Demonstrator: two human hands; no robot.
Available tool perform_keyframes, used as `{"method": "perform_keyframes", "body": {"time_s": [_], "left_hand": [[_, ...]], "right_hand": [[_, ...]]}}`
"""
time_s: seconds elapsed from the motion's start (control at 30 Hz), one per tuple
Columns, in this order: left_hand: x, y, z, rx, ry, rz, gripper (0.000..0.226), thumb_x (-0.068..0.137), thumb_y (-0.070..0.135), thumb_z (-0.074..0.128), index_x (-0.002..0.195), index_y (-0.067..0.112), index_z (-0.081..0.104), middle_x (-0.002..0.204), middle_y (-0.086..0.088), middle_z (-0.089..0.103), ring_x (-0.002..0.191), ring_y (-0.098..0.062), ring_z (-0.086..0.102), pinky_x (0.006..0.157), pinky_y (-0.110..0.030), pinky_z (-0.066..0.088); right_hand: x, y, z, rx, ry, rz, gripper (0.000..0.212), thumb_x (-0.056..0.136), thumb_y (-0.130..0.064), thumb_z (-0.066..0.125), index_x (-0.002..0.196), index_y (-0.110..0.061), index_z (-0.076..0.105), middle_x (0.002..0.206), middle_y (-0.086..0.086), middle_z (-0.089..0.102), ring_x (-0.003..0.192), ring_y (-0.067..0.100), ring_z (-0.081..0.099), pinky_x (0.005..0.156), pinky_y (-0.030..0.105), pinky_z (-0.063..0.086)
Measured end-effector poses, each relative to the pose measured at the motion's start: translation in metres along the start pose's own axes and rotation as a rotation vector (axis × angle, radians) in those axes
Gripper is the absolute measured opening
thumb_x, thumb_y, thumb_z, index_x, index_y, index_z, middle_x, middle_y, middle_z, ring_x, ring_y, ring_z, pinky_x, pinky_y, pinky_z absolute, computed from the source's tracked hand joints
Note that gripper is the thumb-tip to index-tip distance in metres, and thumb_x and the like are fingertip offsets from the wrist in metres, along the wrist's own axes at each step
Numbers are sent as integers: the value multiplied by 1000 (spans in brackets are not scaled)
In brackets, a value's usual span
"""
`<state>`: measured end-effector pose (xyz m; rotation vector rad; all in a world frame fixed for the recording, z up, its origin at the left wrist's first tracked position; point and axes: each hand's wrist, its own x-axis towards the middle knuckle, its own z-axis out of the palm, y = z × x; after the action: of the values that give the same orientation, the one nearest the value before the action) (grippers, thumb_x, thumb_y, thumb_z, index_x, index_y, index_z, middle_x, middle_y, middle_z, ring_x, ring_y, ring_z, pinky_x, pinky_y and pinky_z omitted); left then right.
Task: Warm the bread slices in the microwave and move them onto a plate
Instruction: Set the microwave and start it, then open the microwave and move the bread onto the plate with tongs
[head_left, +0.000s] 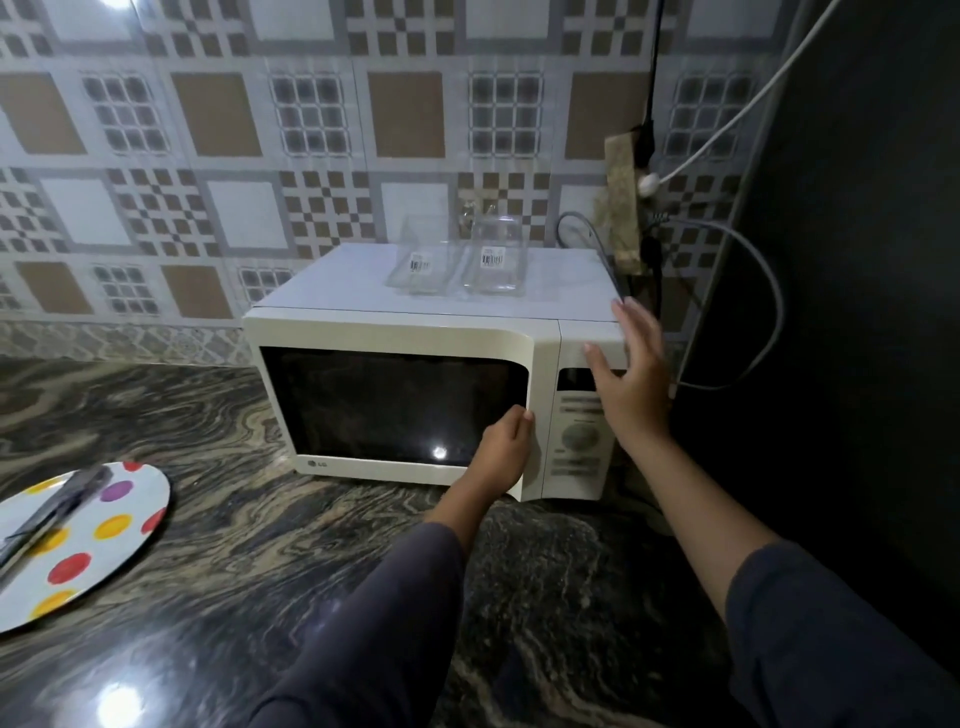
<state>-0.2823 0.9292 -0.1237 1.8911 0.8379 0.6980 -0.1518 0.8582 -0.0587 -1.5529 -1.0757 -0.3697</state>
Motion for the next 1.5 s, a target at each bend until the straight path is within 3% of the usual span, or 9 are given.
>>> {"method": "perform_keyframes", "body": {"time_s": [0.23,0.43,0.67,0.8,0.9,1.0,1.13,1.3,1.5], "left_hand": [[-3,10,4,3,22,-36,28,101,31,30,78,17,39,78,1,51,81,-22,53,77,-40,47],[-11,15,10,37,108,-25,35,102,26,30,66,22,29,66,4,40,63,-12,38,59,-30,22],[-67,-15,8,52,162,139,36,101,33,28,81,6,40,69,-6,47,66,-20,46,61,-34,33],[-86,-13,-4,18,139,142,31,101,28,31,72,19,34,66,6,38,60,-4,37,58,-21,30],[-100,-12,-1,-21,199,123,31,102,27,32,71,20,32,66,8,34,60,-3,33,57,-20,28],[-120,-19,1,-59,255,143,30,101,28,31,72,24,33,69,6,37,62,-4,36,60,-21,31],[-143,-29,-1,-95,253,138,19,98,37,38,96,20,47,91,-1,53,84,-10,52,73,-28,43],[-179,-43,-28,-72,158,168,35,89,37,58,115,18,42,104,7,46,89,0,46,74,-11,42],[-240,-75,-81,-78,151,219,39,93,22,53,127,9,41,115,0,40,102,-5,40,92,-24,42]], "right_hand": [[13,-11,0,-27,-137,143,41,81,-11,70,120,0,61,135,16,53,132,24,42,106,18,22],[14,-17,0,-1,-144,197,42,82,-9,68,122,0,59,138,16,50,135,22,39,105,15,21],[12,-15,2,1,-124,205,41,83,-6,67,123,1,58,138,17,50,134,23,39,109,21,25],[5,-23,7,-36,-84,252,39,86,-5,62,125,0,57,141,14,47,138,23,33,114,24,20],[-6,-41,8,139,14,391,33,87,-10,60,119,-3,62,135,11,52,133,23,40,114,34,28],[-29,-70,0,379,-30,433,28,91,-15,58,116,-4,63,118,8,63,109,12,57,93,15,45],[-67,-108,-8,400,-332,305,20,95,-20,52,106,-19,68,105,-7,68,97,-3,60,88,11,44],[-116,-151,-8,322,-233,174,21,96,-21,49,104,-23,68,107,-10,67,104,-6,58,88,7,41],[-178,-209,3,112,-246,-12,32,96,-22,44,123,-14,59,133,-9,49,123,-13,40,104,6,29]]}}
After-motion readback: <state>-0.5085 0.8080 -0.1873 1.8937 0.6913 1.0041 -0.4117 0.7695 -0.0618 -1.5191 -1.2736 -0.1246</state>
